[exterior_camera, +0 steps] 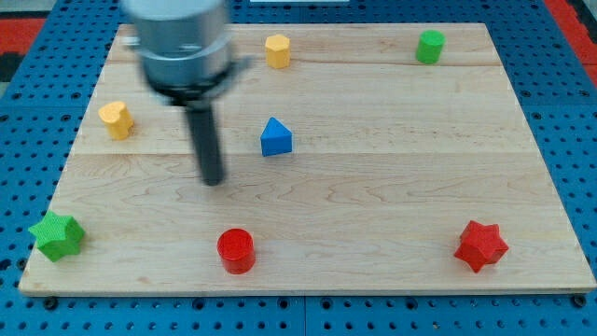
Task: Slide the green star towards the red circle
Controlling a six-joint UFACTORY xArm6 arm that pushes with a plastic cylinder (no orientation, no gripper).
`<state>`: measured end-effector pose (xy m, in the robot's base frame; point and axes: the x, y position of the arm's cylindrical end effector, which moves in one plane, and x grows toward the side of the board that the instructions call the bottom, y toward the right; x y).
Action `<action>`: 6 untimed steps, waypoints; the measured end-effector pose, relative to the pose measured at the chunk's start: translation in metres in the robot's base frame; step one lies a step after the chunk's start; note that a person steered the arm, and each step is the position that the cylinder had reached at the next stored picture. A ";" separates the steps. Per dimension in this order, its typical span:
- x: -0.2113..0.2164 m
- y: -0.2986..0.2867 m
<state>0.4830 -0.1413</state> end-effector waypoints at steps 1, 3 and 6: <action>0.004 -0.102; 0.074 -0.147; 0.117 -0.161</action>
<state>0.6003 -0.3025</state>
